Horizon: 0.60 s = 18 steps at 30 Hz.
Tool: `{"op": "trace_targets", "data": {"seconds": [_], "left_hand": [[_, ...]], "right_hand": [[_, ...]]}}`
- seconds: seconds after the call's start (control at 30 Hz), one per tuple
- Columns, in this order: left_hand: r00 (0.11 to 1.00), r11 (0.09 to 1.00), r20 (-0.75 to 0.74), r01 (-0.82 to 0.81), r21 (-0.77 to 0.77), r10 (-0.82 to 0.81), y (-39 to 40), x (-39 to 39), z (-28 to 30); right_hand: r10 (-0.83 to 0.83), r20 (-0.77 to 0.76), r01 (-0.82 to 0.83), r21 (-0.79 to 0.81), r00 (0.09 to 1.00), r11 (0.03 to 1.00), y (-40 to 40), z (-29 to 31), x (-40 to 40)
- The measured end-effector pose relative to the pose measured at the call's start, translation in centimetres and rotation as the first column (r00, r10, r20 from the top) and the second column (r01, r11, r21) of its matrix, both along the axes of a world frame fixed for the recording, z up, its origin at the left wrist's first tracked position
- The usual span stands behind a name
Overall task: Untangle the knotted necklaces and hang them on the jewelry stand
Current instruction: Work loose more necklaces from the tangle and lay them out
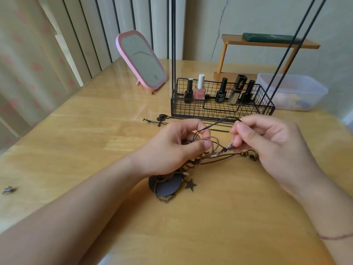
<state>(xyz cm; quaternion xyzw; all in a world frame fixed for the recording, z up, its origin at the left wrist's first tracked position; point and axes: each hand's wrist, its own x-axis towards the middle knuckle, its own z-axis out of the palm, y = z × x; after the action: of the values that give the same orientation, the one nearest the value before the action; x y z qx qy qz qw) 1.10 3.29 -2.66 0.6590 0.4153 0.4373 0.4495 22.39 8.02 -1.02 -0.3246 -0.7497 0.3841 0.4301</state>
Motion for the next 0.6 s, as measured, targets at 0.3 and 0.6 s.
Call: {"op": "trace_targets", "data": {"seconds": [0.3,0.6], "left_hand": [[0.998,0.999,0.055,0.025,-0.036,-0.023,-0.1,-0.1,0.3],[0.998,0.993,0.031,0.049,-0.104,-0.047,-0.2,-0.5,0.7]], "right_hand": [[-0.052,-0.228,0.039,-0.062,0.972,0.997,0.2,0.2,-0.1],[-0.067,-0.376,0.036,-0.090,0.924,0.995,0.8,1.9,1.8]]}}
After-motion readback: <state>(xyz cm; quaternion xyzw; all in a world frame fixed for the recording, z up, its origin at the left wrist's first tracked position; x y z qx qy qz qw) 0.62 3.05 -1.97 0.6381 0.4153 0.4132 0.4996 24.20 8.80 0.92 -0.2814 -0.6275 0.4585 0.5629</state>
